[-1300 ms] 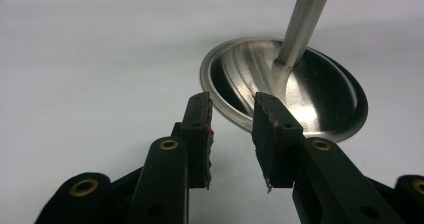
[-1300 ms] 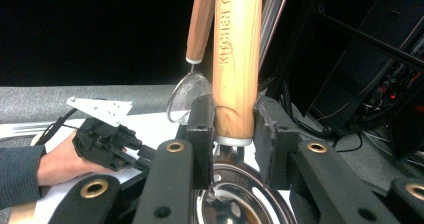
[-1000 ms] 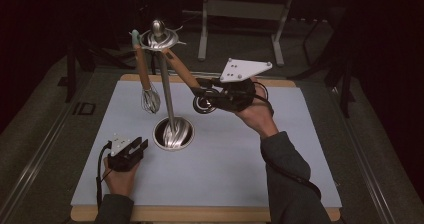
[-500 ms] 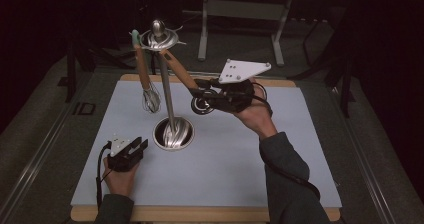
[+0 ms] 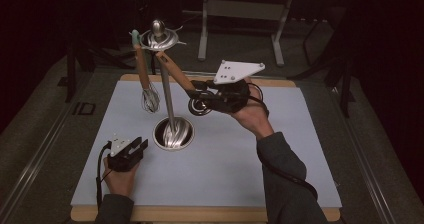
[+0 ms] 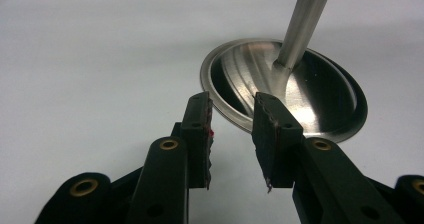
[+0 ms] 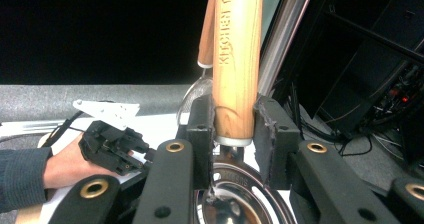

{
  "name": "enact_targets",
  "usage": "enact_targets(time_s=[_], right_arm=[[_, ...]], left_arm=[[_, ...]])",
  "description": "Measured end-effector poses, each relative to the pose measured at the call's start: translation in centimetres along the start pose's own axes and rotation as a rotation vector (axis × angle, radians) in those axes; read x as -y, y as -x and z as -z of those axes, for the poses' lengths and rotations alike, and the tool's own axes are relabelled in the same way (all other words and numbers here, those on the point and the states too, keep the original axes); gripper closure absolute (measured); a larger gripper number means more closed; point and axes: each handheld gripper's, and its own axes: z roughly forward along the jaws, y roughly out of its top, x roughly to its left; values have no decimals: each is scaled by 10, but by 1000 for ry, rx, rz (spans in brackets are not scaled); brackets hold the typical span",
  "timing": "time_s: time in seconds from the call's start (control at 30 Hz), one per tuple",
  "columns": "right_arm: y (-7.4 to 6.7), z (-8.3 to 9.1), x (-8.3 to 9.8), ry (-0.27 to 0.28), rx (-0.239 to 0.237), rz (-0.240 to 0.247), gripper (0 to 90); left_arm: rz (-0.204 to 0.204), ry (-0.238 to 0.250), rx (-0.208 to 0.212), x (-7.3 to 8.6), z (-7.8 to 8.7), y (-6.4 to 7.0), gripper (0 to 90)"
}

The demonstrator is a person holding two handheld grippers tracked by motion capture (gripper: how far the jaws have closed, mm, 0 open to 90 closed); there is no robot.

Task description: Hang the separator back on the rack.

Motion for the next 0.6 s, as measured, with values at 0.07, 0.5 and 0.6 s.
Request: enact_targets(time_s=[0.07,0.5,0.6], right_arm=[[1,-1,0,-8,3,-2,711],[1,-6,0,-26,4,-5,710],[1,-8,-1,-35,17,-5,711]], left_arm=[[0,0,0,0,0,0,693],[0,-1,0,0,0,0,693],[0,0,0,0,0,0,693]])
